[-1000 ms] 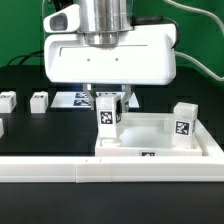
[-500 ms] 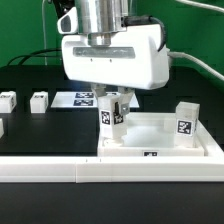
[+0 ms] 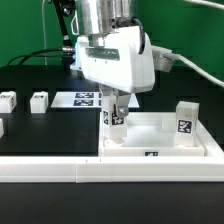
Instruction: Assemble square table
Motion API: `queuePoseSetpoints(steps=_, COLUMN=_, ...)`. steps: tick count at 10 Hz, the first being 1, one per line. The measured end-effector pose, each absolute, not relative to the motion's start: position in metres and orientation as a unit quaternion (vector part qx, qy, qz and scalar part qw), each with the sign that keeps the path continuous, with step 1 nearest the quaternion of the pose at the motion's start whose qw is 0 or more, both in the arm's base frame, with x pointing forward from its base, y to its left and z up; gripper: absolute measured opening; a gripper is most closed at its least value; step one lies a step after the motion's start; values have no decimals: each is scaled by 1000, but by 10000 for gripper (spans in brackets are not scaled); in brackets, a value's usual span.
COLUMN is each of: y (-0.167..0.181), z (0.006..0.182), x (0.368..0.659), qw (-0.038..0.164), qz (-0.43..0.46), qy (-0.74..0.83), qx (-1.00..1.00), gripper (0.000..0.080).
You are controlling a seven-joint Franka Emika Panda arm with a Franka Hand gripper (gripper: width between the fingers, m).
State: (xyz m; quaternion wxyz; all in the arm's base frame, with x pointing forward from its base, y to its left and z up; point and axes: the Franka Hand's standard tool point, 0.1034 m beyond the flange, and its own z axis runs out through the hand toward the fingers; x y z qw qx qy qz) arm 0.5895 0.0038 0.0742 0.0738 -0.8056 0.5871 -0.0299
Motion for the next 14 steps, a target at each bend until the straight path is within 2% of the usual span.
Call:
queuePoseSetpoints(steps=1, y=5, z=74, x=589, qw=74, qz=-29, qy=598, qx=-797, gripper=532)
queuePoseSetpoints(steps=2, y=5, z=74, x=590, qw=74, qz=-30, qy=580, qx=-811, gripper=532)
queuePoseSetpoints(steps=3, y=8, z=75, x=590, qw=73, qz=-32, qy=559, qx=-825, gripper=625)
queuePoseSetpoints(steps=9, y=7, z=72, x=587, qw=59, qz=-51, qy=282, qx=-956, gripper=649)
queuePoseSetpoints(steps=14, y=5, z=72, x=587, qw=47, qz=-60, qy=124, qx=-989, gripper=649)
